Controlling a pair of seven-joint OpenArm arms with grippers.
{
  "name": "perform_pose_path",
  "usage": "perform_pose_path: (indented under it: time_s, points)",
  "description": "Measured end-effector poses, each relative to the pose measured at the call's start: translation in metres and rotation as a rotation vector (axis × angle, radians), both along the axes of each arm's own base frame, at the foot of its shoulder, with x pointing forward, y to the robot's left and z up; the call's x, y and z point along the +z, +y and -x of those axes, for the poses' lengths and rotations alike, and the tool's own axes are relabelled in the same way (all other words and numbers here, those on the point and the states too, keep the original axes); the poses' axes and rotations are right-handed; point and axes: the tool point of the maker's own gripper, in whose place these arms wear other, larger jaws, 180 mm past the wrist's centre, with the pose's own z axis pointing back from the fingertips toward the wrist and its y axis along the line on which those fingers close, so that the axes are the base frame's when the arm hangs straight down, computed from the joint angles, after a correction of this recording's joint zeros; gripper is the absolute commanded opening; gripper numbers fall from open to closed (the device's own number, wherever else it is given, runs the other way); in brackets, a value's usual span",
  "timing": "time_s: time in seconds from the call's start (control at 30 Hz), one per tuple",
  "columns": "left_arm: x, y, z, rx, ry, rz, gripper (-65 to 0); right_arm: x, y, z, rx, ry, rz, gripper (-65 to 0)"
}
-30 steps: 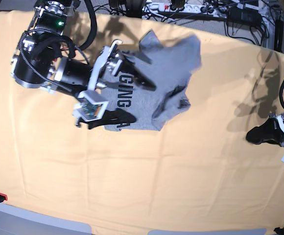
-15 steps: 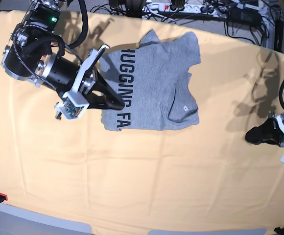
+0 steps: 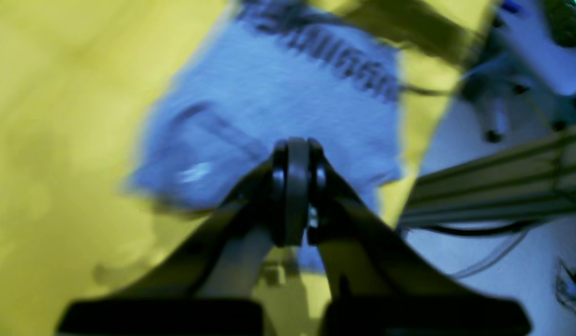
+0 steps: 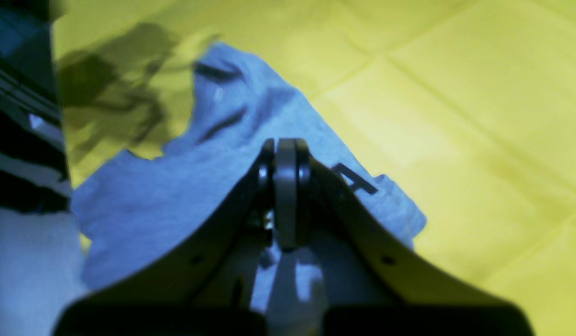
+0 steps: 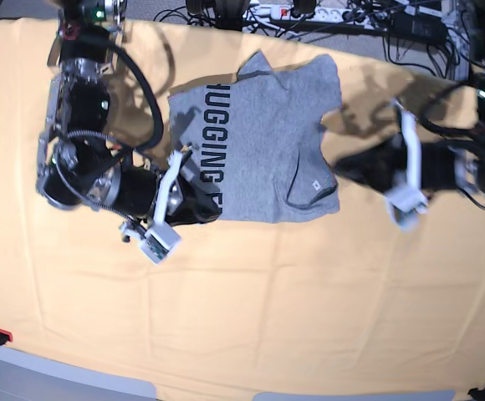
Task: Layout the t-shirt on the table in an organized manner, then fold the t-shirt properly
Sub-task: 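Grasp the shirt's edges with both grippers and pull them flat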
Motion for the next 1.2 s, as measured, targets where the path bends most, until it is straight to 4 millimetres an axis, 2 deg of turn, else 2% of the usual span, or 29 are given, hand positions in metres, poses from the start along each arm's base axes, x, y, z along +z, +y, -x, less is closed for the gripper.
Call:
perform_pose_path:
  time_s: [0.2,0.3,0.4,0.5,0.67,0.8,1.0,1.2]
  points:
    - [-0.029,-0.043,0.048,-0.096,0.157,0.097,-65.0,-0.031,0.005,-0.019,0.023,0.096,0.073,-65.0]
    - [-0.041,-0.058,0.062,-0.13,0.196,0.096,-65.0,-0.031,0.002,-0.034,0.004,0.079,0.106,-65.0]
    - [-0.049,-0.072,0.074,-0.171,0.224,0.094,-65.0,-0.032,-0.01,-0.05,-0.028,0.067,0.141,-65.0]
    - [-0.053,-0.084,0.084,-0.198,0.247,0.109,-65.0,-0.039,-0.013,-0.055,-0.039,0.091,0.145,-65.0]
    - [-0.077,-0.089,0.102,-0.213,0.282,0.029,-65.0,-0.055,-0.016,-0.052,-0.043,0.147,0.141,-65.0]
    - [-0.098,-0.078,0.097,-0.18,0.247,-0.095,-65.0,-0.062,-0.021,-0.048,-0.02,0.153,0.189,-65.0]
    - [-0.11,-0.075,0.094,-0.145,0.258,-0.113,-65.0,-0.081,-0.018,-0.032,0.072,0.163,0.313,-65.0]
    - [-0.133,-0.061,0.086,-0.096,0.307,-0.172,-65.0,-0.085,-0.03,-0.025,0.091,0.192,0.336,-65.0]
